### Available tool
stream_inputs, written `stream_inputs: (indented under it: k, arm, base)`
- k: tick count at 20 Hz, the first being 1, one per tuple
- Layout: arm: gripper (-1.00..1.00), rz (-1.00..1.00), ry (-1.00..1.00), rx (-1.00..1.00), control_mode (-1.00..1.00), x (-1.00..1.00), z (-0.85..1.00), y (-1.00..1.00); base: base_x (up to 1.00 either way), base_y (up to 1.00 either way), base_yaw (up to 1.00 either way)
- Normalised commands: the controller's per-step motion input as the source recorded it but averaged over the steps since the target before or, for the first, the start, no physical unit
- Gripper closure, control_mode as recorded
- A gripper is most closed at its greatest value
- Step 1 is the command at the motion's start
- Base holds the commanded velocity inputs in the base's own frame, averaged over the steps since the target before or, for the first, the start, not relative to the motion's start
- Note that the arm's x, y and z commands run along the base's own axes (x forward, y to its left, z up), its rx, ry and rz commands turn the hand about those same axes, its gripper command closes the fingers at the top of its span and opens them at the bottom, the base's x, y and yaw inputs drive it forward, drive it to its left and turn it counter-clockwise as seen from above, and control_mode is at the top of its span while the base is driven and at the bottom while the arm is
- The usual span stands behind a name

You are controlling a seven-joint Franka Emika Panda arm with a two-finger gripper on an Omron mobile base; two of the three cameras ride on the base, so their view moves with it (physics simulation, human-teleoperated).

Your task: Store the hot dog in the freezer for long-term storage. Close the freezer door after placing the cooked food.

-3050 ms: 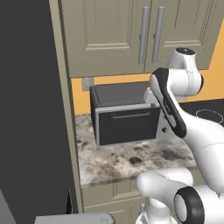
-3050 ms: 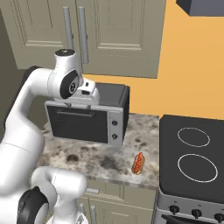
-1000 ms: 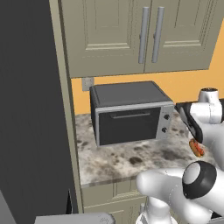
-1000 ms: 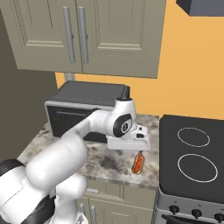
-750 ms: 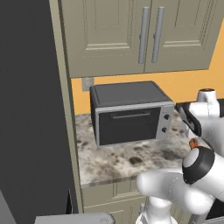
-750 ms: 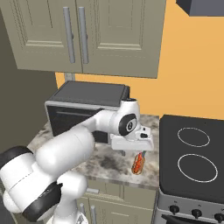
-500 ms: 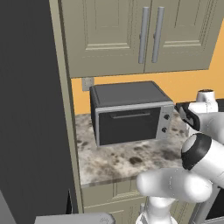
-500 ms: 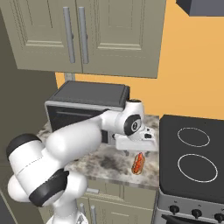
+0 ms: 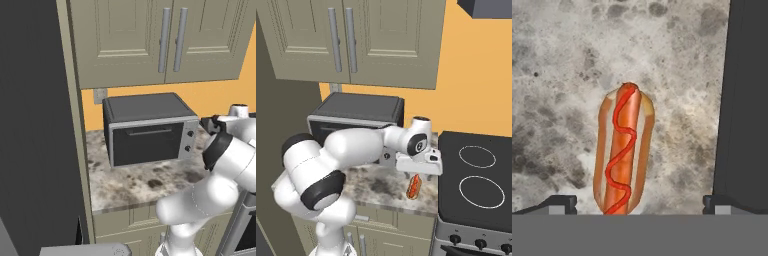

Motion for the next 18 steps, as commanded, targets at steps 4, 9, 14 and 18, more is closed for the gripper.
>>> stream_inputs:
  k: [4,9,14,18]
  arm:
    - [-1.0,0.0,-0.03,0.02,-1.0,-0.04,-0.06,0.01]
    - [-1.0,0.0,-0.1,0.04,-1.0,-0.02,-0.05,0.03]
    - [-1.0,-0.03,-0.06,0.02,-1.0,0.0,-0.09,0.03]
    - [-1.0,-0.04,-0.06,0.01,-1.0,0.0,-0.19,0.08]
  base:
    - [0.0,0.0,0.0]
    - [0.0,0.0,0.0]
    - [0.0,0.0,0.0]
    - [0.0,0.0,0.0]
